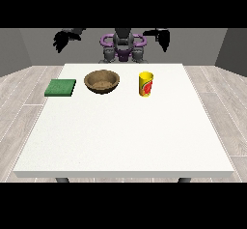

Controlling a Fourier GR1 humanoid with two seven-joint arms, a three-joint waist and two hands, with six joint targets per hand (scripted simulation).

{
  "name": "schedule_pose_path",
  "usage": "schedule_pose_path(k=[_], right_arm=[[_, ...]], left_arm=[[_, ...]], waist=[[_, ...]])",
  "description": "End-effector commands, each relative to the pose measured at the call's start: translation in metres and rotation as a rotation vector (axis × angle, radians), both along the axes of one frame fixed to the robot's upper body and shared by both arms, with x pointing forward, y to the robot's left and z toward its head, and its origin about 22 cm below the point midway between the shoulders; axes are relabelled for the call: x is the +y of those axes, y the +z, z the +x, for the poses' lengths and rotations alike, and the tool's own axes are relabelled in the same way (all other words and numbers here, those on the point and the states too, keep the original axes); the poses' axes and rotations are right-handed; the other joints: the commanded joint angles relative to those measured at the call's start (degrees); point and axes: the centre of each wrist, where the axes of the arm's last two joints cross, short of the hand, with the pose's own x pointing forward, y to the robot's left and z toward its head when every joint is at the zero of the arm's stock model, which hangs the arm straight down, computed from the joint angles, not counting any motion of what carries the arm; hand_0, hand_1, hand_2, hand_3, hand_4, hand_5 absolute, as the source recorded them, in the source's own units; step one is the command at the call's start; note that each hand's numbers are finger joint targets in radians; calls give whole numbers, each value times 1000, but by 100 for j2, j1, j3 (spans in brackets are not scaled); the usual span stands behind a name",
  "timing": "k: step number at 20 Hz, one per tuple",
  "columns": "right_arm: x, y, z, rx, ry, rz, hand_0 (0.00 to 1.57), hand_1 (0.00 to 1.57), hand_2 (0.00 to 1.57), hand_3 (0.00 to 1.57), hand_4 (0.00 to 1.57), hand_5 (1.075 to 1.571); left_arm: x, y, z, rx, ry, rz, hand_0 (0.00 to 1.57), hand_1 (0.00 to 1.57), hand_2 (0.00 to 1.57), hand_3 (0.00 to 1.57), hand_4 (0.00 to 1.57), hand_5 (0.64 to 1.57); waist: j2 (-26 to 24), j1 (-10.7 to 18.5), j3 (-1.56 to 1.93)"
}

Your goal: Pick the cup and pour the ball into the bowl, then pick the bowl and place it on the pad

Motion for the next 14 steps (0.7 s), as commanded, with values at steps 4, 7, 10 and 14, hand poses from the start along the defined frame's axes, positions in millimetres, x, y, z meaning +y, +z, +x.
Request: schedule_pose_path(k=[4,7,10,14], right_arm=[[-19,24,29,-88,-9,-14,0,0,0,195,0,1571],[-23,9,31,-82,-3,-27,0,0,0,0,0,1571],[-22,-3,35,-75,-16,-35,0,0,0,0,0,1571],[-3,-10,41,-70,-13,-19,0,0,0,0,0,1571]], left_arm=[[-31,-31,7,-62,-12,18,0,0,0,0,467,1479],[-22,-24,31,-68,5,13,0,0,0,0,435,1450],[-9,-27,39,-72,11,32,0,0,0,0,421,1426],[-27,-58,36,-87,-3,48,0,0,0,0,423,1428]], waist=[[604,36,-1],[701,-15,0],[646,77,0],[696,7,-1]])
